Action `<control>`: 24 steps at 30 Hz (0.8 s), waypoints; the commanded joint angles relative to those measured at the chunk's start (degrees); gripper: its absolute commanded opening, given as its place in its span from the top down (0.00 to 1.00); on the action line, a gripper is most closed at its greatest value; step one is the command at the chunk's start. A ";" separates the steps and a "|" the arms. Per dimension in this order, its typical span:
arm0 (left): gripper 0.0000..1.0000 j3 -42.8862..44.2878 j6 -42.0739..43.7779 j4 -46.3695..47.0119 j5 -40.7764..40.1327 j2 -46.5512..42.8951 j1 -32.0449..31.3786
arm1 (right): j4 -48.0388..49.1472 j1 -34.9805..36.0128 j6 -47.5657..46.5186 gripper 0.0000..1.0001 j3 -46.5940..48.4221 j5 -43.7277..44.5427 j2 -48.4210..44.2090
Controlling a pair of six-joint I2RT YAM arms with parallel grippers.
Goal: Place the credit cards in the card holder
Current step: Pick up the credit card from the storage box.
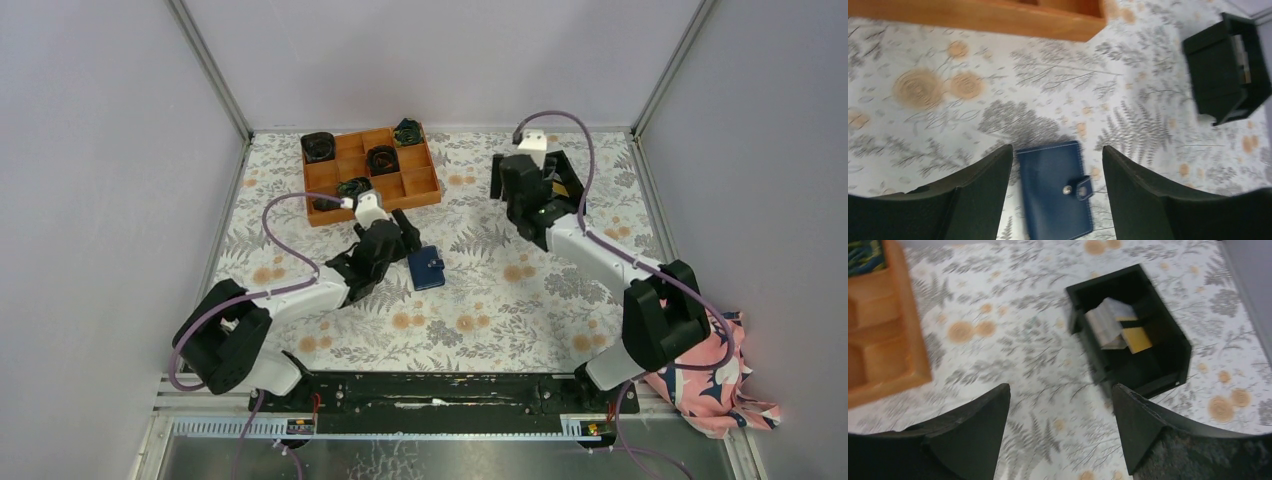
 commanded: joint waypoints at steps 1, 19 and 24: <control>0.26 5.70 4.51 2.16 4.91 0.78 0.11 | -2.40 -5.61 -2.37 0.18 5.71 1.58 2.81; 0.27 43.05 3.50 -0.93 22.12 34.07 0.14 | 0.11 -22.74 0.42 0.21 12.57 -16.54 15.71; 0.27 50.31 2.50 -2.39 24.06 39.96 0.18 | 0.22 -24.77 1.32 0.23 15.65 -20.79 20.51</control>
